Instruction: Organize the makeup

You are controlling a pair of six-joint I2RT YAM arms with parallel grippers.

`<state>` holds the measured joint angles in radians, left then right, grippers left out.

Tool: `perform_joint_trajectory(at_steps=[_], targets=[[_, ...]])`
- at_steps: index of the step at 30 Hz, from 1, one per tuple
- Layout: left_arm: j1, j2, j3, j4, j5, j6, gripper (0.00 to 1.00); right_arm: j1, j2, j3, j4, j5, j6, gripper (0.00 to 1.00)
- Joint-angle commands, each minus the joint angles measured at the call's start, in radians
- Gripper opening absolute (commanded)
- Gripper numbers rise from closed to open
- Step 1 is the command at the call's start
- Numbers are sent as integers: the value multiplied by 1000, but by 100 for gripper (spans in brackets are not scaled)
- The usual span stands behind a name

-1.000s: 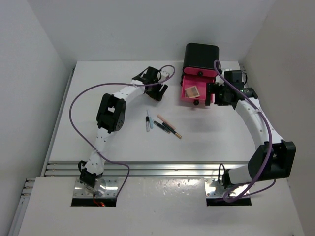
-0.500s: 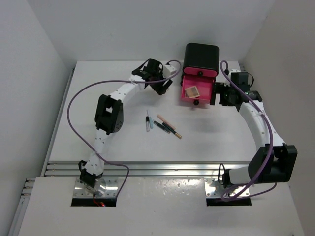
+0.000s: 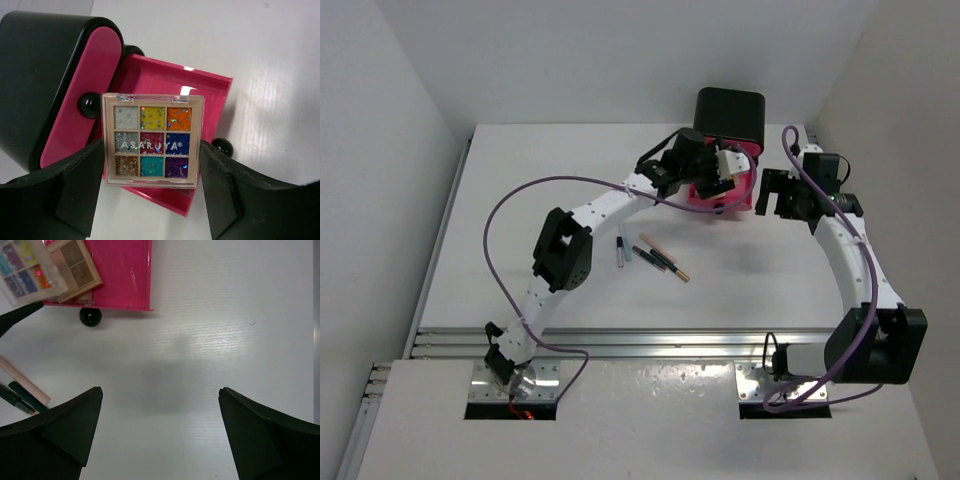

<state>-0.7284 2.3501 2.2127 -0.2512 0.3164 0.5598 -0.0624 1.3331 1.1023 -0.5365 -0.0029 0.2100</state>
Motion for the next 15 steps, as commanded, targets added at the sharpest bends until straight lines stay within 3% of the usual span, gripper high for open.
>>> perform_joint_trajectory(at_steps=[1, 11, 15], targets=[[15, 52, -13, 208, -56, 43, 24, -7, -40, -18, 44, -28, 5, 100], [15, 86, -67, 300, -99, 52, 42, -16, -60, -47, 44, -16, -12, 100], [15, 86, -76, 270, -80, 29, 60, -19, -64, -53, 44, -8, -14, 100]])
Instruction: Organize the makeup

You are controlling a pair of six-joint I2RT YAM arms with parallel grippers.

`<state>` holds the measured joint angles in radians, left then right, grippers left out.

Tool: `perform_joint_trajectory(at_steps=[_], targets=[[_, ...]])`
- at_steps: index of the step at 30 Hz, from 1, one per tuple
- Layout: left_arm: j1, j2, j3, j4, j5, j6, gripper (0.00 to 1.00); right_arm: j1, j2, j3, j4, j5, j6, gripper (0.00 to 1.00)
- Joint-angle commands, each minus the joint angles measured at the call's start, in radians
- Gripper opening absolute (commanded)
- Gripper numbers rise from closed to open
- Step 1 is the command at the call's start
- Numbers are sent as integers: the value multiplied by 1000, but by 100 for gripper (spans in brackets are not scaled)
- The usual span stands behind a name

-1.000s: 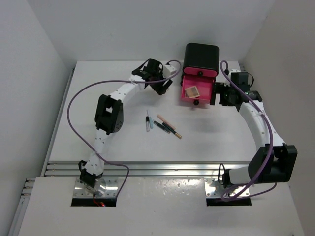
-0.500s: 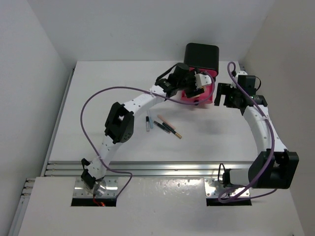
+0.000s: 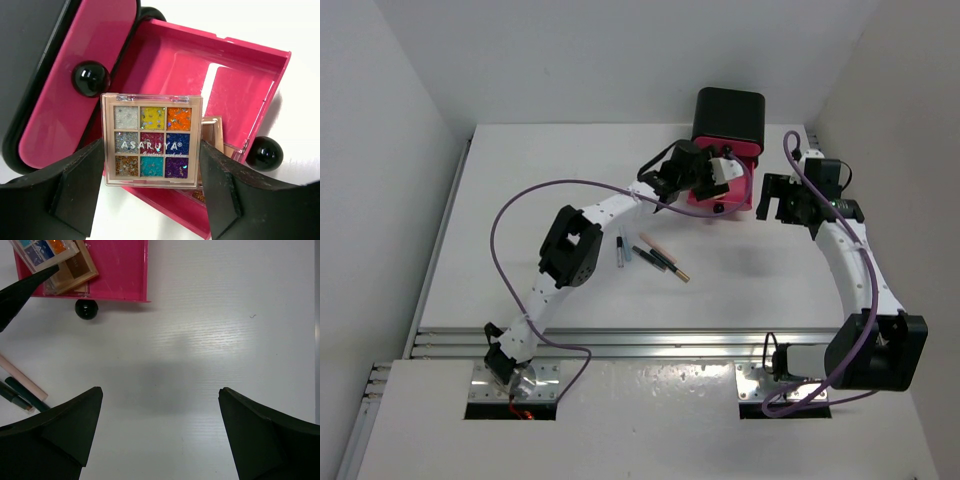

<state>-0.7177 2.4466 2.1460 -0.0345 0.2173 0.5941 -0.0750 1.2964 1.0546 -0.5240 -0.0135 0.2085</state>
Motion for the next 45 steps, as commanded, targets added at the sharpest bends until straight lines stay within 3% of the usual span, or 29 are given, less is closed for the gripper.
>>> perform_joint_trajectory(at_steps=[1, 4, 14, 25, 32, 33, 35, 36, 38, 39, 42, 45], targets=[[4, -11, -9, 41, 19, -14, 63, -5, -22, -4, 32, 3, -14, 100], [4, -11, -18, 21, 28, -23, 75, -5, -17, 2, 35, -3, -14, 100], [4, -11, -18, 21, 19, -24, 86, -5, -9, 5, 35, -19, -12, 100], [-5, -41, 52, 76, -76, -65, 87, -5, -13, -8, 64, -40, 31, 100], [63, -173, 55, 30, -156, -258, 87, 1, 17, -16, 139, -144, 97, 98], [75, -193, 55, -2, -170, -284, 87, 6, 17, -27, 140, -141, 120, 94], [115, -260, 3, -31, -200, -359, 87, 52, -3, -62, 185, -125, 140, 70], [130, -285, -18, -57, -200, -403, 87, 67, -9, -100, 205, -112, 155, 43], [181, -363, -98, -91, -223, -450, 87, 150, -25, -181, 286, -65, 210, 30], [198, -389, -128, -103, -223, -473, 87, 168, -25, -195, 323, -16, 221, 30], [267, -506, -279, -137, -234, -554, 87, 234, 29, -220, 360, 80, 281, 57], [325, -633, -470, -162, -234, -566, 87, 276, 75, -208, 392, 147, 329, 63]])
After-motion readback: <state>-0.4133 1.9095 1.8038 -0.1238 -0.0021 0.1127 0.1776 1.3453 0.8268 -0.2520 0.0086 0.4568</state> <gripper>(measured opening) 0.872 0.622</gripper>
